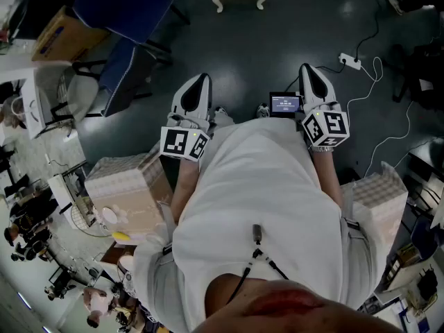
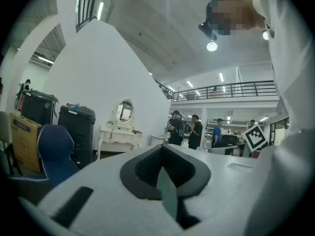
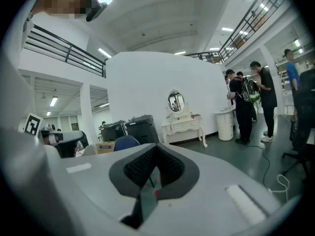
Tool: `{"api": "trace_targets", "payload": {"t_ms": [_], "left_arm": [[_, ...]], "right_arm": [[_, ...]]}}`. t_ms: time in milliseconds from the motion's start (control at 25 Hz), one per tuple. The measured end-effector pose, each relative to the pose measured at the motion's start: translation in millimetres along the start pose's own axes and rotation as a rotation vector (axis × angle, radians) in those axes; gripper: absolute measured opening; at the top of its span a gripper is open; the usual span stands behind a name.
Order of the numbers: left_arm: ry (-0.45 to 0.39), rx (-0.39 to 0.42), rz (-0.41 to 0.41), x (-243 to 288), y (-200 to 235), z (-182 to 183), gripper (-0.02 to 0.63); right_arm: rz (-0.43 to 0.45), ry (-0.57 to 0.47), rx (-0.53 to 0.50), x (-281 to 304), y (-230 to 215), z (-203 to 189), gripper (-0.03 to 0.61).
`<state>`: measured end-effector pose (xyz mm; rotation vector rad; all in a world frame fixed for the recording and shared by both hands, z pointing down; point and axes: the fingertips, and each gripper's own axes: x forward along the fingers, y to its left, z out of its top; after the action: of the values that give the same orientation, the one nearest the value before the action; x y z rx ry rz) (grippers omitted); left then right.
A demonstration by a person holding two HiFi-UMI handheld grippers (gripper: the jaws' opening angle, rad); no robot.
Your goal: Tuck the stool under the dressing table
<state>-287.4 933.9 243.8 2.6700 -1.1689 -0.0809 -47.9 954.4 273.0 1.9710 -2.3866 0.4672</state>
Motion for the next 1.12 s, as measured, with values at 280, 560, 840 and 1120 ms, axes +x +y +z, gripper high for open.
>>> {"api": "trace_targets", "payload": {"t_ms": [280, 560, 840, 1120], "left_arm": [[0.018, -0.002, -0.105, -37.7, 39.8, 9.3, 0.006], [0.050, -0.046, -0.158, -78.8, 75.5, -8.2, 0.006], [0.053, -0.067, -0.176, -94.7, 72.1, -19.5, 0.006], [0.043, -0.085, -0.140, -86.9, 68.0, -20.5, 0.006]], "right_arm": [[-0.095, -0.028, 0.013, -11.5, 59.9, -2.3, 0.008], [-0.190, -0.058, 0.089, -33.9, 99.0, -18.1, 0.008], [-0.209, -0.052, 0.103, -47.6, 106.8, -22.3, 0.008], [-0.185, -0.042, 0.123, -42.6, 96.5, -24.6, 0.008]]}}
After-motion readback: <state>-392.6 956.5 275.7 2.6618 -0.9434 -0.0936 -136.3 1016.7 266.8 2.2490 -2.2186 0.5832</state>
